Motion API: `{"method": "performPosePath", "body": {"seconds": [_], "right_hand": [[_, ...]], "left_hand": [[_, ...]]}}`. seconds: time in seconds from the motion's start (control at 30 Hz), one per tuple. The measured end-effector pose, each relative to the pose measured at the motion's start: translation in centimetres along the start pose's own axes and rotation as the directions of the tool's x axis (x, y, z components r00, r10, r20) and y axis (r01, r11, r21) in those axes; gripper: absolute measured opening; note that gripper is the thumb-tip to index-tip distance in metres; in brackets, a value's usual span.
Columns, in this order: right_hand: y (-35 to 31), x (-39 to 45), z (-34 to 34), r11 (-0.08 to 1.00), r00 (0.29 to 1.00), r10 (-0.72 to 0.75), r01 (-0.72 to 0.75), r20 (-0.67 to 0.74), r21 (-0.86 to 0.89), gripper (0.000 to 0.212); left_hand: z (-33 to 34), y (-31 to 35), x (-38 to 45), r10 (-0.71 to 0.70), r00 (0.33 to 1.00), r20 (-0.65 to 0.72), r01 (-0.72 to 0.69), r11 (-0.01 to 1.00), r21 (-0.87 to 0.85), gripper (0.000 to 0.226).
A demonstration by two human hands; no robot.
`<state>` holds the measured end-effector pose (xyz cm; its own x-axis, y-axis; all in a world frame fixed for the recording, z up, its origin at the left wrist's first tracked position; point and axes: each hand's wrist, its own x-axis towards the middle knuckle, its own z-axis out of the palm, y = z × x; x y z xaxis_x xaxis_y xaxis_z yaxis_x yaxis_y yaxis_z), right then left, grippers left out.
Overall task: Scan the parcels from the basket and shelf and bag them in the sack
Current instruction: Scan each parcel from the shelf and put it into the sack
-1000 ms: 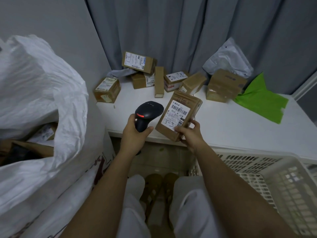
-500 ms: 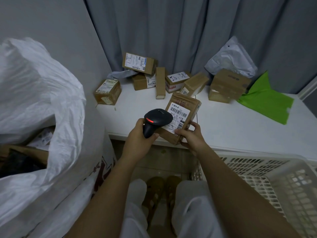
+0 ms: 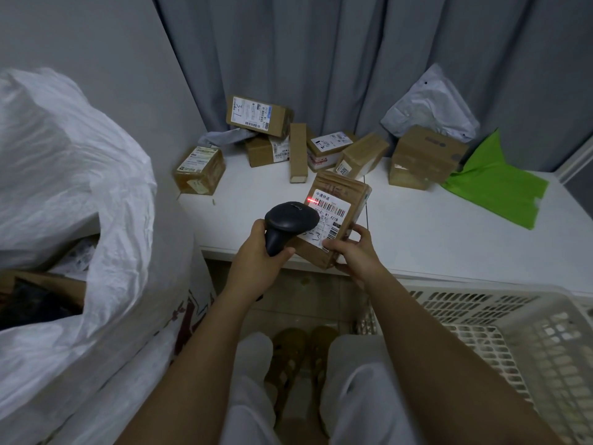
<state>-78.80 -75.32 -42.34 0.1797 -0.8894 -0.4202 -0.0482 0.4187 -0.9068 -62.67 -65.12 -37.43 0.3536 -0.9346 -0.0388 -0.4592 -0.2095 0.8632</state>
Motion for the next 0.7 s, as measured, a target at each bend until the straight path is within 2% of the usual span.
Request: {"method": "performPosePath", "body": {"seconds": [0.4, 0.53, 0.7], "right_hand": [[-0.4, -0.6, 0.1, 1.000, 1.000, -0.012, 0.012, -0.013, 0.009, 0.080], [-1.2, -2.2, 0.3, 0.993, 0.992, -0.106, 0.109, -0.069, 0.042, 0.076], [-3.0, -6.4, 1.6, 0.961, 0.966, -0.236, 0.247, -0.104, 0.122, 0.070]], "left_hand": [[0.2, -0.2, 0.0, 0.020, 1.000, -0.020, -0.021, 0.999, -0.040, 0.049], [0.4, 0.9, -0.4, 0.072, 0.986, -0.150, -0.094, 0.986, -0.141, 0.048], [-0.4, 4.1, -3.0, 0.134, 0.934, -0.331, -0.218, 0.948, -0.231, 0.044]]}}
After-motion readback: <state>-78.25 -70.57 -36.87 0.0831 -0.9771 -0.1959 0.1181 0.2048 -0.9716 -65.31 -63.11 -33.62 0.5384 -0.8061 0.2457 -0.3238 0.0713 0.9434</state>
